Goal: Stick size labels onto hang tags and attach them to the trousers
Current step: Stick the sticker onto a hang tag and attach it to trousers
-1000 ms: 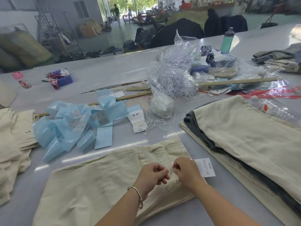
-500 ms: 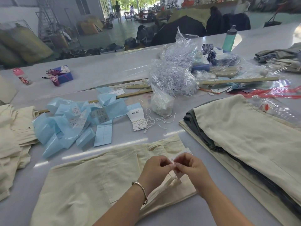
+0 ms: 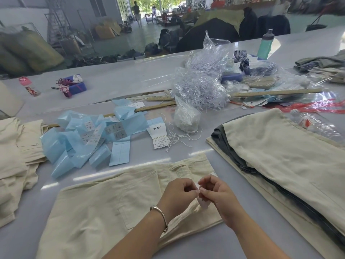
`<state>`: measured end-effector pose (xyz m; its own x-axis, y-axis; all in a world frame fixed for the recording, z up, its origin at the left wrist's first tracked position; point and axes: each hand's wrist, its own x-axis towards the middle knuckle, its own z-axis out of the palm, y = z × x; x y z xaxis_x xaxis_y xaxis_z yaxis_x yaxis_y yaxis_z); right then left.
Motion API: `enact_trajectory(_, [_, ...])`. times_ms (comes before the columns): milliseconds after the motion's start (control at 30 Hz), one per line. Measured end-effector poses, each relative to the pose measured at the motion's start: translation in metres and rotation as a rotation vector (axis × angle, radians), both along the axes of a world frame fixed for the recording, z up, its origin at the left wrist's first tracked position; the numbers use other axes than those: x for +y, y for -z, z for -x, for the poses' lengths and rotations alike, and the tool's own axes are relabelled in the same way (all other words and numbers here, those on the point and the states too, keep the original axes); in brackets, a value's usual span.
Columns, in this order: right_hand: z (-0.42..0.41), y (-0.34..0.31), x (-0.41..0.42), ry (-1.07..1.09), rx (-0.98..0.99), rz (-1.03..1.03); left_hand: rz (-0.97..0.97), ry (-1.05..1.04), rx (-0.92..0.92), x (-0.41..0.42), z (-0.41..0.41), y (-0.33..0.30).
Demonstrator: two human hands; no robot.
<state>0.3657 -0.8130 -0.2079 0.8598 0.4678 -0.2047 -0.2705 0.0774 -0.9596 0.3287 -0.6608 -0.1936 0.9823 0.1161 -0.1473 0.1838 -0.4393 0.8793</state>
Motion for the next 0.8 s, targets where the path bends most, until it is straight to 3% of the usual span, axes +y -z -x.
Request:
enact_trajectory(200, [-0.001, -0.01, -0.001, -0.069, -0.202, 0.158, -0.278, 0.134, -0.059, 0.004, 0.0, -0.004])
enact_trajectory(500, [-0.008, -0.021, -0.002, -0.117, -0.137, 0.077, 0.136, 0.148, 0.011, 0.025, -0.006, -0.003])
enact_trajectory(700, [-0.01, -0.02, 0.0, -0.172, -0.183, 0.152, 0.131, 0.095, -0.013, 0.024, -0.005, 0.01])
enact_trajectory(800, [-0.009, -0.017, 0.001, -0.234, -0.222, 0.248, -0.027, 0.053, -0.006, 0.026, 0.0, 0.017])
